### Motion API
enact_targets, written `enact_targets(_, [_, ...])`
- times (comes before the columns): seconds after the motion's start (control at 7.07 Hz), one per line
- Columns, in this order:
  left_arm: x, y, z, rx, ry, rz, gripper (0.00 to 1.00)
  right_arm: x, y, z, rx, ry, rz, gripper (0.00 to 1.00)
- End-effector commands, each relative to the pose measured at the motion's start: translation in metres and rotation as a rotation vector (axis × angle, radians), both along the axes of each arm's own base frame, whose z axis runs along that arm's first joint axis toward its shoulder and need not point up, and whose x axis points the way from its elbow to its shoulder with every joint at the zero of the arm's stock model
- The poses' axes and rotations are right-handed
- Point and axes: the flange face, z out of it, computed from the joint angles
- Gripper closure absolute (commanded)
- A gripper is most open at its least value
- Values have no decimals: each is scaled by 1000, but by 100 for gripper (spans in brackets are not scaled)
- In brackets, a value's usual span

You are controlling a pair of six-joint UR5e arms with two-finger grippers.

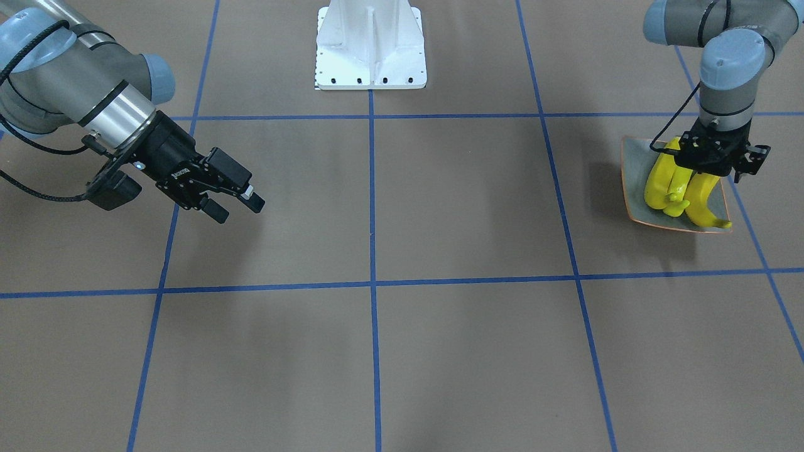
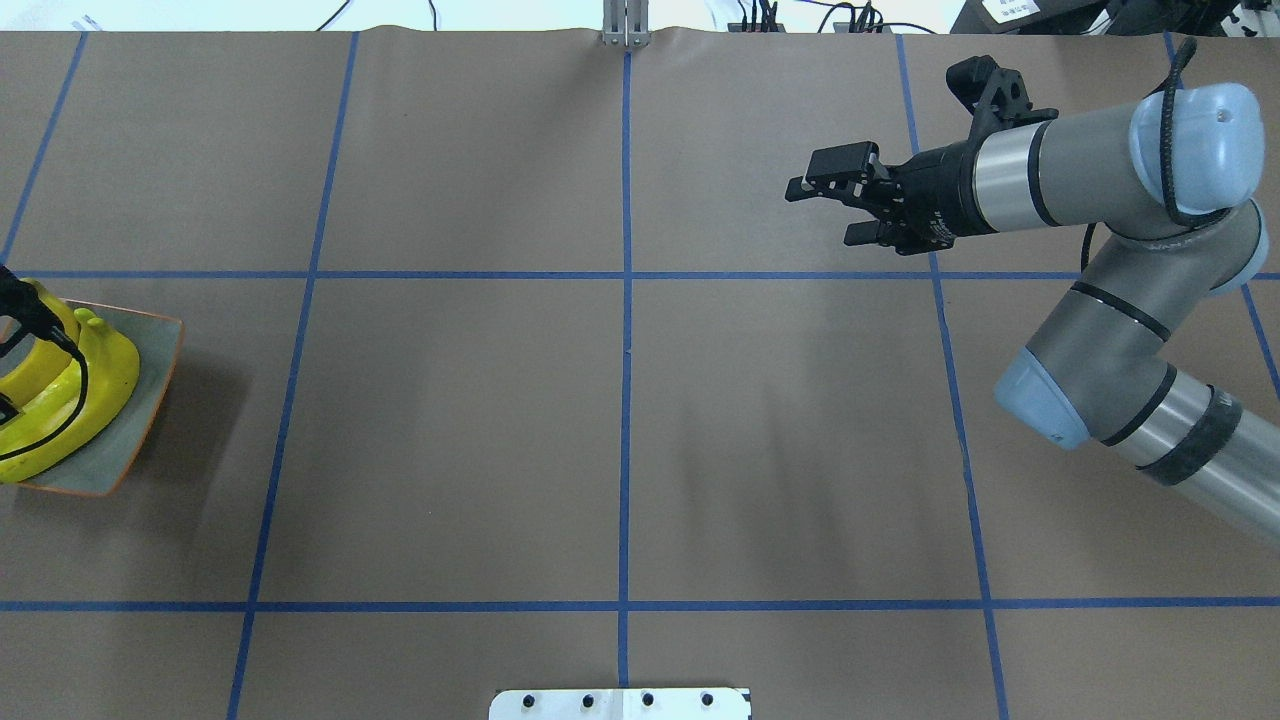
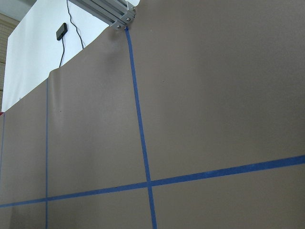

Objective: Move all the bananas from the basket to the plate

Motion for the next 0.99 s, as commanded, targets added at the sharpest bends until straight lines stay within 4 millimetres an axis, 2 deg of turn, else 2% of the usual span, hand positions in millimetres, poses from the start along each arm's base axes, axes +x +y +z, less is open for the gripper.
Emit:
enact_targets(0.0, [8, -6, -11, 12, 21, 4, 0, 1, 1, -3, -7, -7, 2, 0])
enact_targets(0.14, [11, -10, -29, 35, 52, 3, 0, 3, 2, -6, -2, -13, 3, 0])
enact_targets(0.28, [7, -8, -60, 71, 83, 11, 0, 12, 1, -6, 1, -14, 11, 0])
enact_targets(0.42, [8, -13, -99, 48, 161, 18, 0, 27, -3, 3, -10, -6, 20, 0])
enact_targets(0.71, [21, -37, -172, -7, 282, 0, 0, 66, 5, 61, -59, 62, 36, 0])
enact_targets(0.85, [31, -42, -196, -48, 339, -90, 0, 97, 10, 90, -22, 120, 50, 0])
